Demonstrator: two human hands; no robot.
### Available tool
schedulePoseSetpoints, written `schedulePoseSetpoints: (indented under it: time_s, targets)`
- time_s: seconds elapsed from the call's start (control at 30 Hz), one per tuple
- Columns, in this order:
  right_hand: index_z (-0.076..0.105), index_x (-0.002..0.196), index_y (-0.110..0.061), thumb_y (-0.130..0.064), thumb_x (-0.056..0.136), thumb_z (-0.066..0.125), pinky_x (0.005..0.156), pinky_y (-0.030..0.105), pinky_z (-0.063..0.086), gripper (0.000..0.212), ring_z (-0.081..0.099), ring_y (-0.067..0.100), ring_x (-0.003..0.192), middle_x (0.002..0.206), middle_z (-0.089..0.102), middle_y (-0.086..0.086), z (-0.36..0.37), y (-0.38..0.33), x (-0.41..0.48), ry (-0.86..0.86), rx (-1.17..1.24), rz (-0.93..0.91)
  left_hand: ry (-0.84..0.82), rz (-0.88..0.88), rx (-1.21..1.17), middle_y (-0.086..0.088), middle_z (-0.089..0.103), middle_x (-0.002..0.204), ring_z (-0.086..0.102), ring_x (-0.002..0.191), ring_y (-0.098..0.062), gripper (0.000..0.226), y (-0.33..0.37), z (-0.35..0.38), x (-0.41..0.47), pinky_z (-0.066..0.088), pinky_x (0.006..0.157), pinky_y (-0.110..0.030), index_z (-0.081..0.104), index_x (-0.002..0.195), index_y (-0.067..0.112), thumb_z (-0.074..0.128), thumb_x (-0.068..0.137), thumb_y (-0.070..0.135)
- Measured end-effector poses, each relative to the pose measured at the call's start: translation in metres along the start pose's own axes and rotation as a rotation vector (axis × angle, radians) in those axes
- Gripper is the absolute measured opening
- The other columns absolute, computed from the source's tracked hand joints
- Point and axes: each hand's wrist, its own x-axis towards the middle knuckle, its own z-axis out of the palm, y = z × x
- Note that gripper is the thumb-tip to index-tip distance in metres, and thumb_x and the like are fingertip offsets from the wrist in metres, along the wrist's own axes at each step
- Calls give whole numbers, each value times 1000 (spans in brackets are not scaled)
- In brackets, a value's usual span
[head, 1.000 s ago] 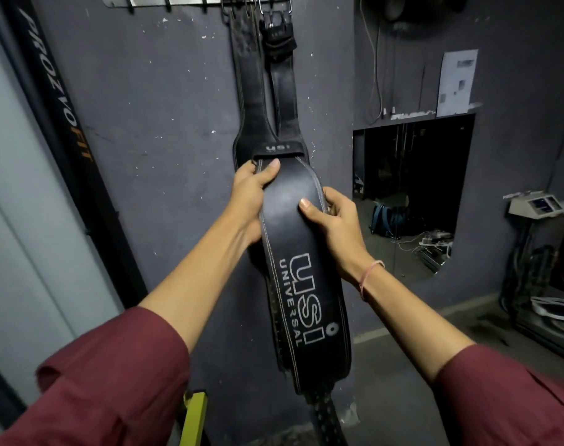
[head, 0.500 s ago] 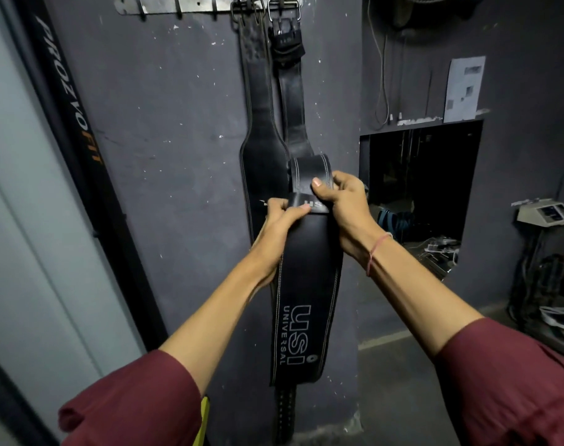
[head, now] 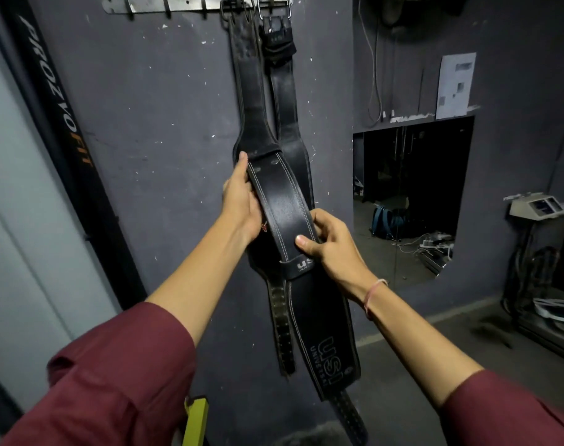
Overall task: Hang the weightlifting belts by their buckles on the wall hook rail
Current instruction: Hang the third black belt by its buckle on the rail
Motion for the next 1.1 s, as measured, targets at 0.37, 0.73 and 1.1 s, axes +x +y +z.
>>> schedulePoseSetpoints:
  time_s: [0.37, 0.73, 1.1]
  targets:
    - [69, 116, -2, -6, 96, 62, 92, 37, 55, 22, 70, 21, 101, 113, 74, 16, -18, 55, -49, -35, -34, 188, 74, 398, 265, -25, 42, 151, 40, 143, -35, 49, -34, 20, -7, 28, 120, -53, 34, 145, -3, 47, 101, 13]
    - [65, 97, 4, 2, 89, 66, 86, 43, 57, 9, 65, 18, 91, 95, 72, 19, 0, 31, -25, 130, 4, 36, -80, 501, 456, -28, 54, 138, 49, 132, -42, 51, -46, 19, -16, 34, 114, -60, 41, 136, -7, 54, 96, 22]
    - [62, 113, -7, -12, 94, 66, 79, 26, 57, 20, 70, 13, 90, 104, 70, 7, 9, -25, 23, 275, -71, -128, -10, 572, 453, -27, 52, 140, 50, 133, -38, 56, -44, -1, -18, 38, 113, -57, 38, 140, -6, 53, 98, 26]
